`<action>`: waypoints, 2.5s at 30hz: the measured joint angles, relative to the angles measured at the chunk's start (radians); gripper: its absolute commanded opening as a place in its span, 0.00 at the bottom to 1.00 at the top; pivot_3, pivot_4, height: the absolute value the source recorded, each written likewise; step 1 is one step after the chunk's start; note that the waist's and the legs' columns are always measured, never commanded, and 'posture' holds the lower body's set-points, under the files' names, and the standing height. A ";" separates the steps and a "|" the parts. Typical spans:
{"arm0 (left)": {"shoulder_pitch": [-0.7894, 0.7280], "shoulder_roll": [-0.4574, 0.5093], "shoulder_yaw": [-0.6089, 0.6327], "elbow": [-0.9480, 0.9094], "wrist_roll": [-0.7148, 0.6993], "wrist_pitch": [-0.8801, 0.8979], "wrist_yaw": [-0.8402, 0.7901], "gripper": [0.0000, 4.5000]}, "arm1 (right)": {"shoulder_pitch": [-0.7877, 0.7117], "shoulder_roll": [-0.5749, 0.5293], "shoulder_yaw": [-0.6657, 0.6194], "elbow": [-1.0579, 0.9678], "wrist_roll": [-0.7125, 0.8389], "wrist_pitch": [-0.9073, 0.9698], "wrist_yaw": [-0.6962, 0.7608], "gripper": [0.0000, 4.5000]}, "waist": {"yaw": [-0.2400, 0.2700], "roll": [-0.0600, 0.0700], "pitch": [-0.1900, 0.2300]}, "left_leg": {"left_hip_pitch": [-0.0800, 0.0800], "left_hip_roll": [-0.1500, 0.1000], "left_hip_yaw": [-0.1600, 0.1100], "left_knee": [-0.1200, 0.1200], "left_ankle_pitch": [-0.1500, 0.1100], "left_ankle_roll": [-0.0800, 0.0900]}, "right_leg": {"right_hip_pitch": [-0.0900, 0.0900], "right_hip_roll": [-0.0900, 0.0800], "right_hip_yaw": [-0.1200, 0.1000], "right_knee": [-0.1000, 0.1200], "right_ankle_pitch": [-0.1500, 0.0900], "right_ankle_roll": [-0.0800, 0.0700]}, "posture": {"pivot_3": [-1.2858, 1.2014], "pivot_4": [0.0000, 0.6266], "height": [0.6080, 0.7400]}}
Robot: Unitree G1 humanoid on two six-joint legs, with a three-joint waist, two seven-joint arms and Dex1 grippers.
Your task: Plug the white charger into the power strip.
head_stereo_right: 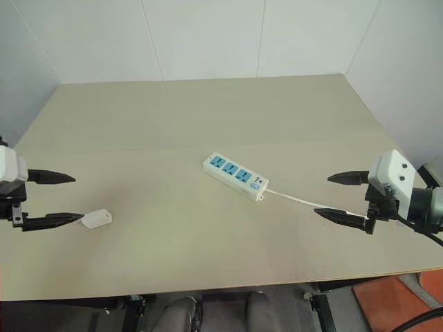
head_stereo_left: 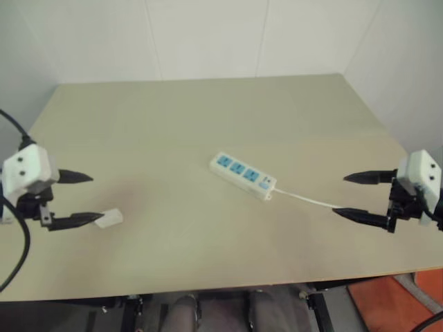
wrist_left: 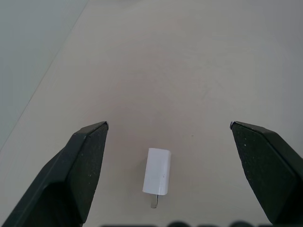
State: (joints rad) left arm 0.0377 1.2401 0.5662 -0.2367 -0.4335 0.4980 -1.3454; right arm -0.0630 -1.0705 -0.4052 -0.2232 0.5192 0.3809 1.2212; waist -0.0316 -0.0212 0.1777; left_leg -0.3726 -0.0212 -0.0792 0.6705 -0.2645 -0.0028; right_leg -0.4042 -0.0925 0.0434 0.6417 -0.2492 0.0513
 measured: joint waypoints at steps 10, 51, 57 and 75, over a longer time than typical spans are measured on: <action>-0.004 -0.013 -0.016 0.013 0.000 -0.019 0.000 1.00 | 0.013 0.000 0.000 -0.002 -0.005 -0.002 0.000 0.99 | 0.000 0.000 0.000 | 0.000 0.000 0.000 0.000 0.000 0.000 | 0.000 0.000 0.000 0.000 0.000 0.000 | 0.52 0.24 1.00; -0.580 -0.167 -0.517 0.181 0.004 -0.128 -0.107 1.00 | -0.355 0.624 0.404 0.610 -0.342 -0.544 -0.314 0.99 | -0.018 0.000 -0.001 | 0.001 -0.002 0.000 0.000 0.000 0.000 | -0.002 0.001 0.001 0.006 0.000 0.000 | 0.52 0.24 1.00; -0.611 -0.186 -0.552 0.222 0.018 -0.153 -0.131 1.00 | -0.403 0.668 0.421 0.724 -0.359 -0.602 -0.331 0.99 | -0.019 0.000 -0.001 | 0.001 -0.002 0.000 0.000 0.000 0.000 | -0.002 0.001 0.001 0.006 0.000 0.000 | 0.52 0.24 1.00; -0.586 -0.183 -0.546 0.237 0.022 -0.164 -0.138 1.00 | -0.518 0.744 0.416 0.952 -0.338 -0.712 -0.232 0.91 | -0.041 0.000 -0.001 | 0.003 -0.001 0.000 0.000 0.000 -0.001 | -0.002 0.002 0.001 0.006 0.000 0.000 | 0.52 0.24 1.00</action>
State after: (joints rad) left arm -0.5486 1.0575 0.0202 0.0001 -0.4116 0.3342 -1.4838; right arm -0.5807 -0.3269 0.0104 0.7287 0.1816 -0.3313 0.9891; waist -0.0729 -0.0215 0.1771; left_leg -0.3699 -0.0221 -0.0794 0.6708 -0.2641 -0.0034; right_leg -0.4063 -0.0902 0.0445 0.6480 -0.2489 0.0509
